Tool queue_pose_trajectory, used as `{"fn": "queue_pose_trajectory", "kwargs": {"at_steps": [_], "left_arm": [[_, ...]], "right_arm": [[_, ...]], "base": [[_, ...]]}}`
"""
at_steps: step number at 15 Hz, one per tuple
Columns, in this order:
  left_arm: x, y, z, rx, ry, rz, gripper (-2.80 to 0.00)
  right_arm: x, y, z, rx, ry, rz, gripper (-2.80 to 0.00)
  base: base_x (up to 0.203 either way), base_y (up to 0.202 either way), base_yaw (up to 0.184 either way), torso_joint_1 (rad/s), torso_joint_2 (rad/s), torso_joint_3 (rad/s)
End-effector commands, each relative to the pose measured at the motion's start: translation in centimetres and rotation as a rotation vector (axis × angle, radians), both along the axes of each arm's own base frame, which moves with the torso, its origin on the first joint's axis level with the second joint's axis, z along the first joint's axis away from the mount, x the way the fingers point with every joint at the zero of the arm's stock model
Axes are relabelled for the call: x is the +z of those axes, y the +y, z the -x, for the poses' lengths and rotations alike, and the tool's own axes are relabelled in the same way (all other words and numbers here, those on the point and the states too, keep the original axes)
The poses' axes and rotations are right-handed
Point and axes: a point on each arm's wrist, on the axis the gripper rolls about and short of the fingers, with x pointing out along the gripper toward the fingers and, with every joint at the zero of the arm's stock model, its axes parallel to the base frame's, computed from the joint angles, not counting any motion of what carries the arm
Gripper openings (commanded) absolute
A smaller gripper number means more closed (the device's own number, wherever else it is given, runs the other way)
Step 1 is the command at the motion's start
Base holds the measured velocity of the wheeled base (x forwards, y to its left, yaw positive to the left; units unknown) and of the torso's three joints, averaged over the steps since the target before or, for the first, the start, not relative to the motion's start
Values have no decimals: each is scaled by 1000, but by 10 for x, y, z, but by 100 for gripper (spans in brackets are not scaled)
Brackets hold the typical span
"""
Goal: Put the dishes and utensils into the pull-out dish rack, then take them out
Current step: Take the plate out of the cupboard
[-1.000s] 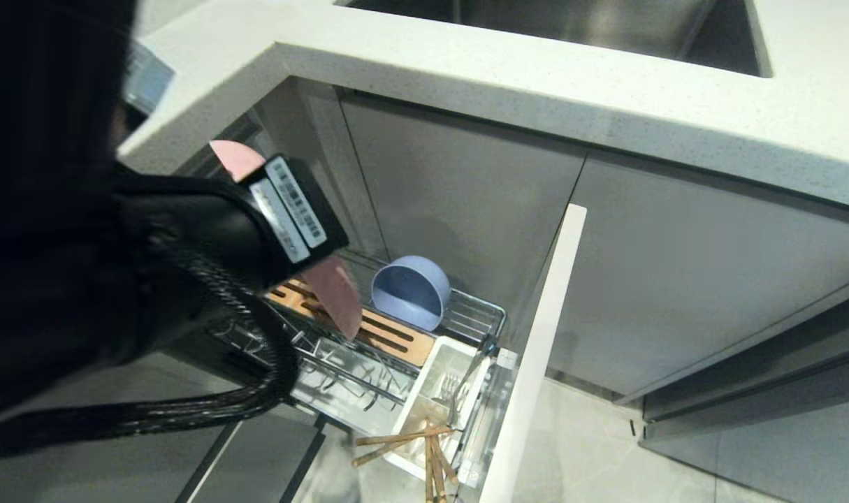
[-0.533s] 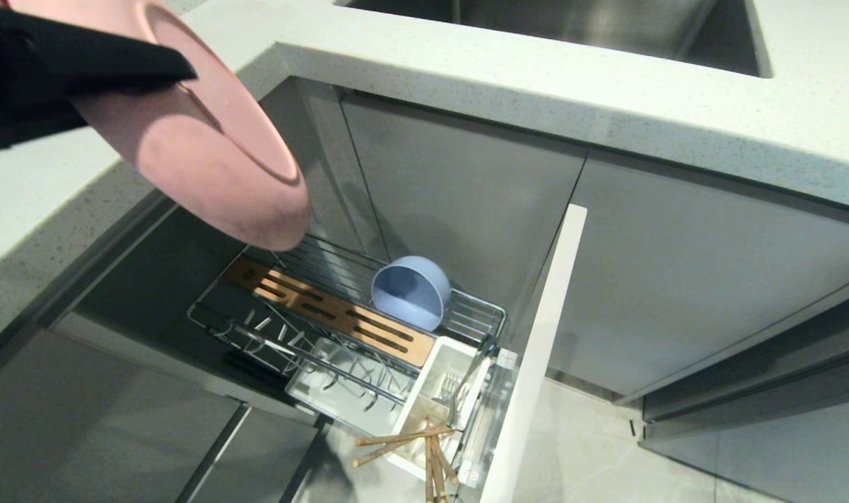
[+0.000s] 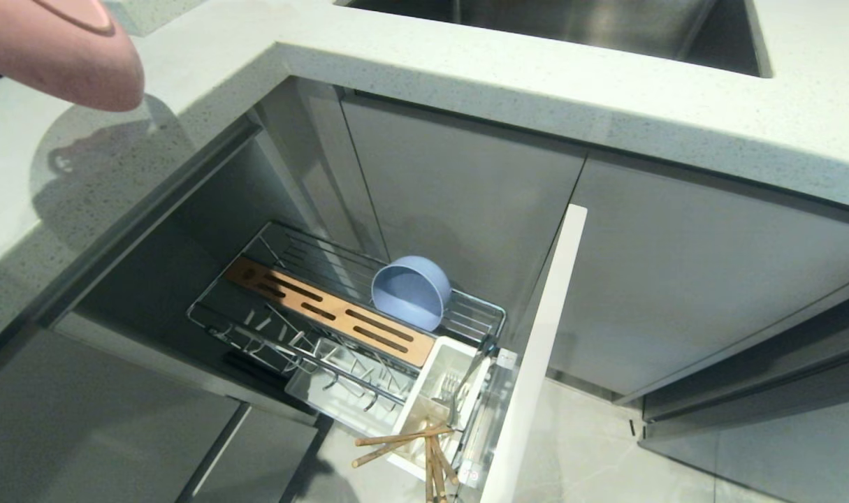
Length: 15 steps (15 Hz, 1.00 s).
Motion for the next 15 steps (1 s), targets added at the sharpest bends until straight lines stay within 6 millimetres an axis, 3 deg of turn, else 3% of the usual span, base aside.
{"fn": "queue_pose_trajectory", "kwargs": {"at_steps": [1,11,15], "left_arm": [[2,8,1,66,-21,12,-280],[7,48,9,544,-135,-151,-280],[-5,55,6,758,-26,-339,-280]], "right_arm": [[0,0,0,0,0,0,-280],[0,0,0,-1,0,0,-280],[0,0,0,0,0,0,-280]], "base": [[0,0,0,0,0,0],[0,0,0,0,0,0],[0,0,0,0,0,0]]}}
